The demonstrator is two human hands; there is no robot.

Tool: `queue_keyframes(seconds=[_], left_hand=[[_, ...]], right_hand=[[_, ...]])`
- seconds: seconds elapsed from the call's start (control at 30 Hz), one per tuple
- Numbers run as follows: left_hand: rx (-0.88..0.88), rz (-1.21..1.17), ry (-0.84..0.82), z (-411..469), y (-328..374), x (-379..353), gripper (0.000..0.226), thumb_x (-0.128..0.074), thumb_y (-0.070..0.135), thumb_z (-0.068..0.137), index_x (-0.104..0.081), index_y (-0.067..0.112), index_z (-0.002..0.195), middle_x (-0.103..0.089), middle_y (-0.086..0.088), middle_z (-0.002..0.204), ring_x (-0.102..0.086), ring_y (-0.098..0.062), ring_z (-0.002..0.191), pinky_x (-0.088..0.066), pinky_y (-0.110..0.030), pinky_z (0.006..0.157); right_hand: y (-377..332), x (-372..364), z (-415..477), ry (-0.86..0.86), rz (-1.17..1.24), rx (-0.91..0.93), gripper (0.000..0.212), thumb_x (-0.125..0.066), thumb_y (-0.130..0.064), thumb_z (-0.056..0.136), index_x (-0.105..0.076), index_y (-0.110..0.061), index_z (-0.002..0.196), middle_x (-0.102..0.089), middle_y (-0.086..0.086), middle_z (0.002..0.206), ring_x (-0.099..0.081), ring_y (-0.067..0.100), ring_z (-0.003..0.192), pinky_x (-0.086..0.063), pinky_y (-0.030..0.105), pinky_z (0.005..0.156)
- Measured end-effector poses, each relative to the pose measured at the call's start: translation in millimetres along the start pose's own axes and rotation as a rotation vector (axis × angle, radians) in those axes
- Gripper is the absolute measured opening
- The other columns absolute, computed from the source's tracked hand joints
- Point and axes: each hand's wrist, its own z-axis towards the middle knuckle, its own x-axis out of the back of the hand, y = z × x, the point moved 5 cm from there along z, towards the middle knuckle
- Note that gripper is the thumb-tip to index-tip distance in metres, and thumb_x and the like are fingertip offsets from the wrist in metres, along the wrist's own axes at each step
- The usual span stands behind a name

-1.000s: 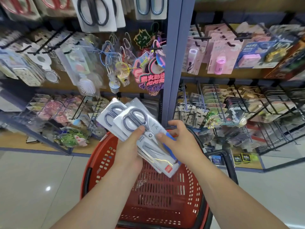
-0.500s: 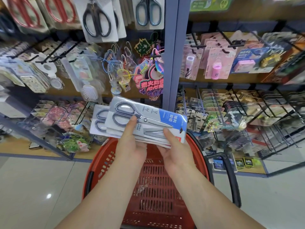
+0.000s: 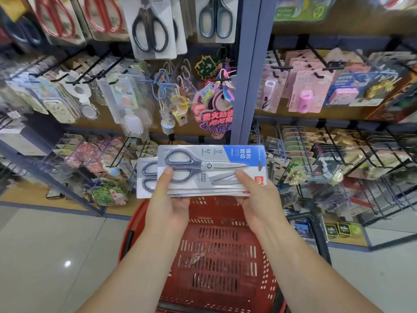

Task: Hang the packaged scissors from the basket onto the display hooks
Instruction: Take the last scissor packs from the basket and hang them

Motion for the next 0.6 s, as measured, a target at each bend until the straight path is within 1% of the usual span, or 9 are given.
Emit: queue_keyframes(seconds=[0.1,0.17,0.23,0.33,0.4,0.47,0.5,0.57,0.6], left_hand=[[-0.008,-0.05,-0.003,5.5,-3.3,-12.8,0.045,-0.078,0.014,0.087,-0.071,0.012,0.131,-0.078,-0.012,0.119,-0.074,-0.029,0.113,-0.057,-0.049,0.103],[-0.029,-0.066,-0.044,6.4,-5.2,-20.9,0.059,-0.081,0.016,0.077,-0.069,0.013,0.134,-0.077,-0.012,0.121,-0.074,-0.029,0.115,-0.056,-0.049,0.105],[-0.055,-0.068,-0.078,6.5,-6.4,-24.8,0.069,-0.08,0.017,0.07,-0.067,0.013,0.138,-0.077,-0.011,0.124,-0.072,-0.028,0.119,-0.055,-0.047,0.106],[-0.046,-0.049,-0.107,0.0,-12.7,-26.9,0.066,-0.078,0.016,0.072,-0.067,0.012,0.137,-0.076,-0.011,0.124,-0.071,-0.027,0.12,-0.055,-0.045,0.106],[-0.025,-0.027,-0.103,-3.5,-19.3,-22.8,0.061,-0.077,0.016,0.074,-0.067,0.012,0.134,-0.077,-0.011,0.123,-0.072,-0.026,0.118,-0.055,-0.044,0.106],[0.006,0.023,-0.087,-6.9,-24.8,-14.2,0.063,-0.077,0.019,0.074,-0.066,0.012,0.136,-0.076,-0.012,0.125,-0.072,-0.028,0.119,-0.054,-0.045,0.106],[0.029,0.057,-0.077,-7.4,-26.9,-6.5,0.066,-0.077,0.022,0.074,-0.065,0.013,0.138,-0.075,-0.012,0.126,-0.071,-0.029,0.12,-0.054,-0.045,0.105],[0.074,0.161,-0.025,-7.2,-27.9,13.4,0.064,-0.076,0.034,0.078,-0.066,0.016,0.138,-0.075,-0.012,0.127,-0.07,-0.03,0.121,-0.052,-0.044,0.105],[0.088,0.216,0.016,-5.2,-24.9,26.8,0.056,-0.073,0.042,0.084,-0.068,0.018,0.134,-0.076,-0.011,0.125,-0.07,-0.03,0.119,-0.051,-0.045,0.106]], right_hand=[[6.7,-12.6,-1.4,0.031,0.27,-0.012,0.036,-0.075,-0.007,0.083,-0.071,-0.016,0.118,-0.078,0.009,0.115,-0.077,0.021,0.099,-0.063,0.036,0.084],[9.0,-22.6,-1.3,0.023,0.374,-0.017,0.044,-0.074,-0.015,0.084,-0.068,-0.016,0.128,-0.075,0.01,0.123,-0.075,0.02,0.107,-0.061,0.036,0.09],[8.5,-30.9,-1.2,-0.001,0.404,-0.008,0.054,-0.073,-0.022,0.084,-0.063,-0.015,0.137,-0.073,0.009,0.128,-0.073,0.021,0.114,-0.059,0.039,0.096],[9.4,-38.2,-1.7,-0.028,0.39,0.005,0.05,-0.071,-0.025,0.089,-0.063,-0.017,0.137,-0.073,0.008,0.129,-0.071,0.023,0.117,-0.055,0.042,0.102],[12.1,-36.5,-1.5,0.001,0.364,0.004,0.046,-0.07,-0.022,0.092,-0.063,-0.016,0.137,-0.075,0.008,0.126,-0.072,0.024,0.115,-0.058,0.041,0.097],[13.4,-29.0,1.9,0.058,0.314,0.007,0.037,-0.068,-0.016,0.097,-0.064,-0.015,0.134,-0.077,0.007,0.12,-0.076,0.021,0.106,-0.062,0.036,0.082],[12.0,-25.0,3.5,0.075,0.283,0.01,0.034,-0.067,-0.013,0.098,-0.066,-0.016,0.132,-0.078,0.006,0.117,-0.077,0.019,0.101,-0.063,0.034,0.078],[7.2,-15.1,7.8,0.093,0.208,0.031,0.03,-0.067,-0.01,0.099,-0.067,-0.017,0.128,-0.079,0.005,0.115,-0.077,0.02,0.1,-0.063,0.036,0.081],[3.9,-9.1,10.5,0.103,0.158,0.05,0.029,-0.068,-0.009,0.098,-0.068,-0.017,0.126,-0.079,0.005,0.114,-0.077,0.021,0.101,-0.063,0.037,0.083]])
